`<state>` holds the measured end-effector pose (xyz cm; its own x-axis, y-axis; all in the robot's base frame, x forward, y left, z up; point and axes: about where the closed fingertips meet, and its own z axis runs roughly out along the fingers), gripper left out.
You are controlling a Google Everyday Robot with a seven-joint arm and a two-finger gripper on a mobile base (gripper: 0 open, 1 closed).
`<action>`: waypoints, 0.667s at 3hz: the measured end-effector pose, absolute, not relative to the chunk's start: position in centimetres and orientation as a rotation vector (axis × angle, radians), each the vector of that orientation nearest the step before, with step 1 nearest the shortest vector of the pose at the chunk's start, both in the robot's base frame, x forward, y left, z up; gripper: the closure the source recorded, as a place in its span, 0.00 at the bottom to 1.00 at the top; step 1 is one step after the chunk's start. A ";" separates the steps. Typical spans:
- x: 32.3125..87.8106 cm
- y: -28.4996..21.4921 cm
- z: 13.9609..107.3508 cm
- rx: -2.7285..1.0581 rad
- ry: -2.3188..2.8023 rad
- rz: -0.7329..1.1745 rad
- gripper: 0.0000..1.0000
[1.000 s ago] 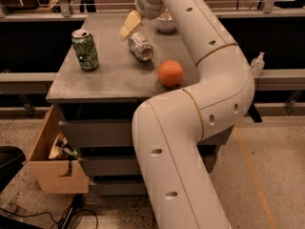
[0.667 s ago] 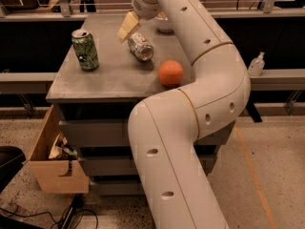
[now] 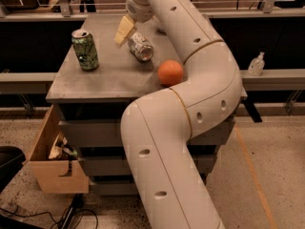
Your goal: Place 7up can upright
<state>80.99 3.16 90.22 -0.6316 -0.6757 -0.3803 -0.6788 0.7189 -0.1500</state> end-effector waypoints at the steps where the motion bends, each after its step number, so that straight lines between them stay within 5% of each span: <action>1: 80.5 3.3 89.3 -1.068 2.551 -0.025 0.00; 2: 80.6 3.2 88.6 -1.056 2.574 -0.041 0.00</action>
Offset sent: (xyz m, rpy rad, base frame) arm 0.2296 -0.0079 0.1309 -0.0937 0.1334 -0.0361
